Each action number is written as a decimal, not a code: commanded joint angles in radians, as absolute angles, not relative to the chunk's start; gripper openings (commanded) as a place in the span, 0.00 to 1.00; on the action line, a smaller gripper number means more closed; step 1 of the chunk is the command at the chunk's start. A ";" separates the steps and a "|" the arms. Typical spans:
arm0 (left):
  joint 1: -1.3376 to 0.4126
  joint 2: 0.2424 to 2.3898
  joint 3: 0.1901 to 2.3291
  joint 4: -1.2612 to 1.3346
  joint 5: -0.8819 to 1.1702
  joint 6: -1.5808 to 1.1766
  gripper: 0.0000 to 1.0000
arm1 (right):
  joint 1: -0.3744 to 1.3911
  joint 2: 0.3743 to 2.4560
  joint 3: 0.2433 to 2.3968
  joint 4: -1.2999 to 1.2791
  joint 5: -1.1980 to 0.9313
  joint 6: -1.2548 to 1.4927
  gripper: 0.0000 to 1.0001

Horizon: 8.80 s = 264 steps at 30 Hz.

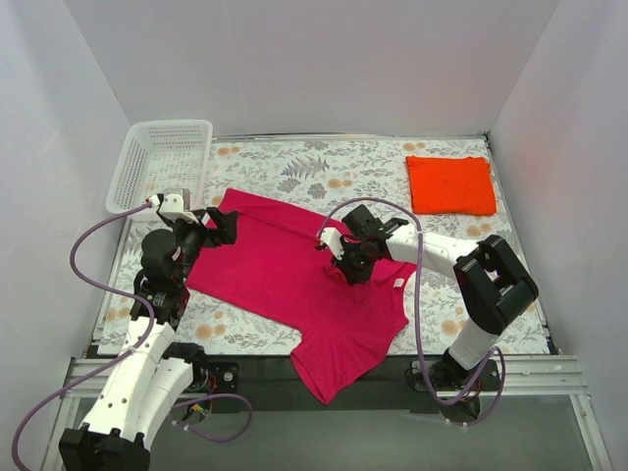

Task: Fold and stack the t-shirts
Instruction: Fold the tshirt

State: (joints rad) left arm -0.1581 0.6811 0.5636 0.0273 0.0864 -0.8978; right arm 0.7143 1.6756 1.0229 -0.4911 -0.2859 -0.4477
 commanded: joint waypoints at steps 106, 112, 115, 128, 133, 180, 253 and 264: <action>-0.170 0.664 0.551 0.031 0.092 -0.897 0.81 | -0.202 1.677 0.960 -0.483 -0.491 -0.411 0.01; -0.170 0.675 0.551 0.034 0.103 -0.900 0.81 | -0.281 1.672 0.945 -0.483 -0.472 -0.459 0.01; -0.173 0.695 0.551 0.046 0.121 -0.908 0.81 | -0.298 1.692 0.954 -0.486 -0.476 -0.465 0.01; -0.210 1.144 0.754 -0.027 0.146 -1.075 0.56 | -0.333 1.743 1.031 -0.486 -0.472 -0.485 0.01; -0.241 1.446 0.883 -0.074 -0.053 -1.207 0.54 | -0.345 1.773 1.066 -0.488 -0.471 -0.492 0.01; -0.270 1.896 1.180 -0.114 -0.514 -1.365 0.00 | -0.365 1.833 1.121 -0.489 -0.514 -0.494 0.01; -0.098 1.212 0.583 -0.574 -0.327 -1.953 0.51 | 0.876 1.146 0.686 -0.782 -0.583 -1.107 0.50; -0.075 1.229 0.574 -0.502 -0.327 -1.864 0.03 | 0.969 1.141 0.615 -0.782 -0.606 -1.172 0.47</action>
